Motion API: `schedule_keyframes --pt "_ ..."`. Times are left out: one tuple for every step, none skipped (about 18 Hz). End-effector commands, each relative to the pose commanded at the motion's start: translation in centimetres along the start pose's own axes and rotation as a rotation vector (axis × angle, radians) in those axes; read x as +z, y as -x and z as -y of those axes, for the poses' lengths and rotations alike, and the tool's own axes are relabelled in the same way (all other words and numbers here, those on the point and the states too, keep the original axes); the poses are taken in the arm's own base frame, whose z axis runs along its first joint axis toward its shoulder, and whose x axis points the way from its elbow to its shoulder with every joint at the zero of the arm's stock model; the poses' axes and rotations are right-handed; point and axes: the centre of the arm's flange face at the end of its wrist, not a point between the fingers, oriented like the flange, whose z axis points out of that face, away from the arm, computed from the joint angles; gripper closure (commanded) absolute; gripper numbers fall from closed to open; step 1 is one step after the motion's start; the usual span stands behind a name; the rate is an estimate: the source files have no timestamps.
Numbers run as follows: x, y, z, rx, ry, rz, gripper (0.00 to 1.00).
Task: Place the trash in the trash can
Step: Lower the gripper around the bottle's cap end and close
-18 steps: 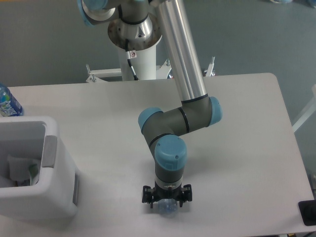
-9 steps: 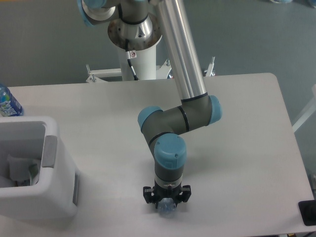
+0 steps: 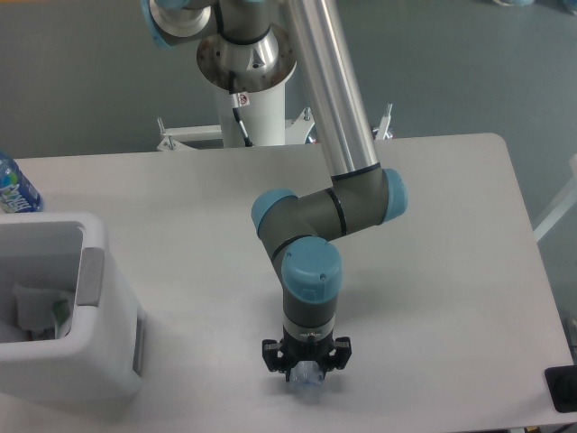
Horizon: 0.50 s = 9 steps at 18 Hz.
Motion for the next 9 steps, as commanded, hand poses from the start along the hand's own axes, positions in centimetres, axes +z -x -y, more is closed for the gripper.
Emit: schedule_keyframes --pt "-0.4 0.1 0.0 -0.001 -0.005 0.0 0.45" --pt "-0.5 0.3 0.0 -0.004 -0.006 0.002 0.45" --pt "-0.9 0.4 0.1 -0.005 -0.012 0.004 0.45" --pt "-1.2 0.8 0.1 -0.01 -0.015 0.007 0.45" --pt "-1.7 0.9 0.2 -0.011 -0.022 0.01 0.45" --pt "-2.0 1.0 0.2 -0.012 -0.027 0.012 0.45" --pt "-2.8 1.3 0.4 -0.015 -0.037 0.017 0.45" --pt "-3.4 1.6 0.5 -0.017 -0.047 0.021 0.45" --pt "-4.4 1.9 0.8 -0.02 -0.063 0.026 0.45"
